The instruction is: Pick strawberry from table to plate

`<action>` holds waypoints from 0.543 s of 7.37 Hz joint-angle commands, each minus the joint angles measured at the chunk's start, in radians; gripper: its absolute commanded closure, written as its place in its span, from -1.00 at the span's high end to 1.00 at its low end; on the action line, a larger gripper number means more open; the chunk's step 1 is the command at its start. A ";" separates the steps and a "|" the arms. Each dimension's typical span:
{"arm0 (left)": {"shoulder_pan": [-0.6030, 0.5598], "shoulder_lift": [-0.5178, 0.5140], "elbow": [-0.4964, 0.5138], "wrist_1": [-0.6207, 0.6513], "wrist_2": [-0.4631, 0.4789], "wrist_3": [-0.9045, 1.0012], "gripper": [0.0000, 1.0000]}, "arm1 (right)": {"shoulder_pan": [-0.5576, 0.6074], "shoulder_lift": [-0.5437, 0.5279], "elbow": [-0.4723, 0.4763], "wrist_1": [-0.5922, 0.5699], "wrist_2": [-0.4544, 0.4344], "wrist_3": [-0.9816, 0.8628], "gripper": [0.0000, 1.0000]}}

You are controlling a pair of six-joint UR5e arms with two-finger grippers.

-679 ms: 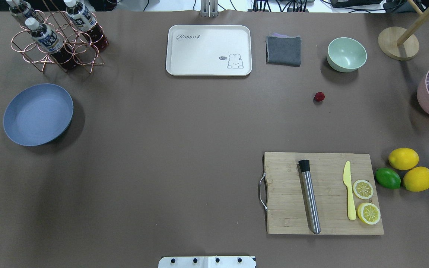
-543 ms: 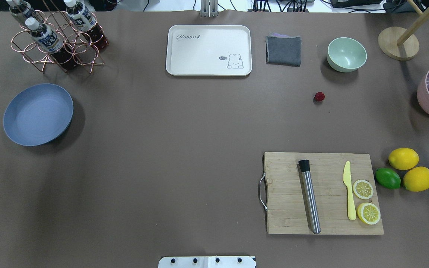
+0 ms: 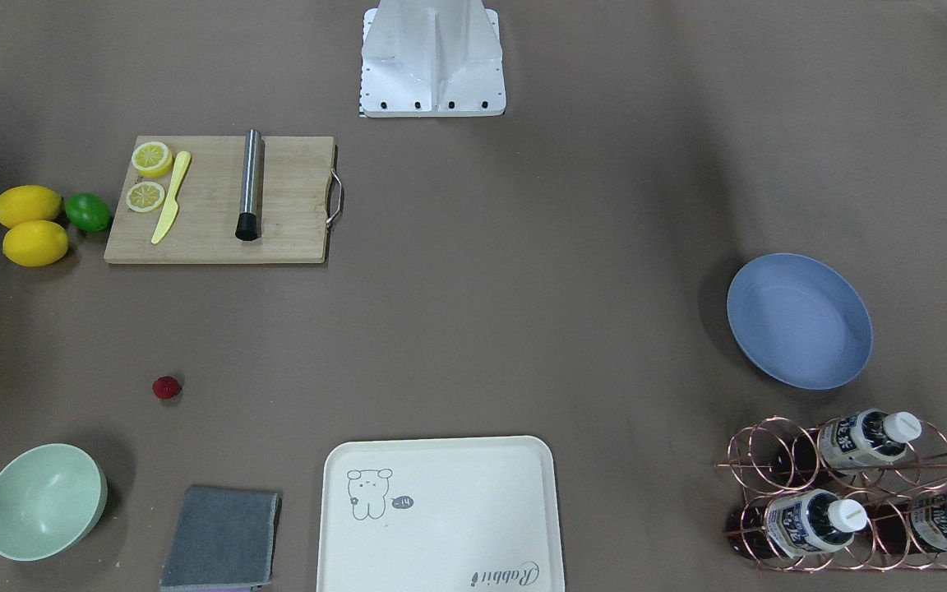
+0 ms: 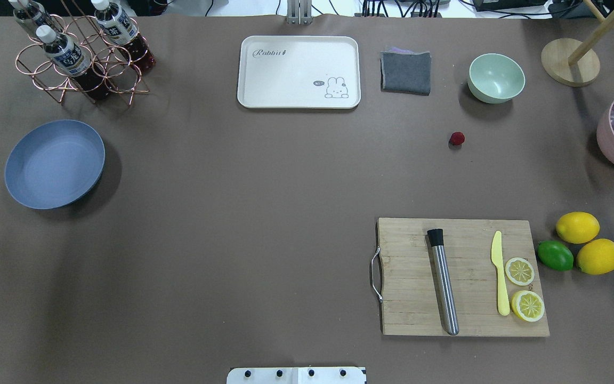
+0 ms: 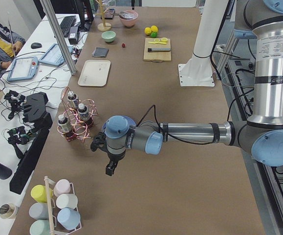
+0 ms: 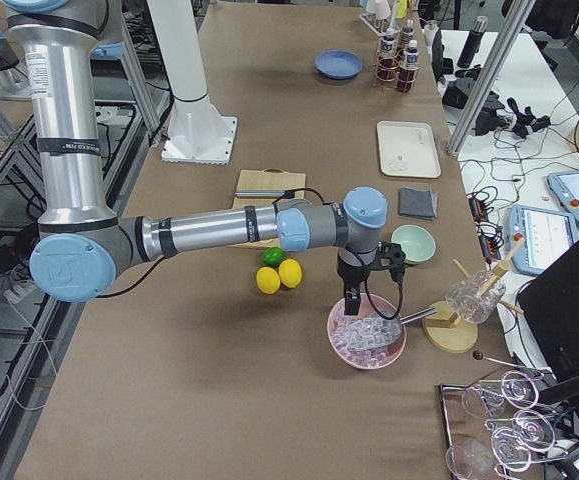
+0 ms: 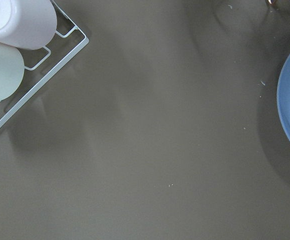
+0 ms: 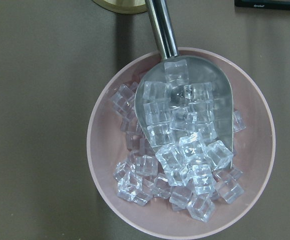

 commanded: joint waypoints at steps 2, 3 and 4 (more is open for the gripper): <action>0.004 0.007 -0.002 0.000 -0.004 -0.002 0.95 | 0.002 -0.007 0.001 0.006 0.012 0.000 1.00; 0.007 0.009 0.001 0.000 -0.003 -0.011 0.95 | 0.002 -0.011 0.000 0.006 0.032 0.000 1.00; 0.007 0.015 0.001 0.000 -0.003 -0.012 0.95 | 0.003 -0.021 0.015 0.005 0.066 0.003 1.00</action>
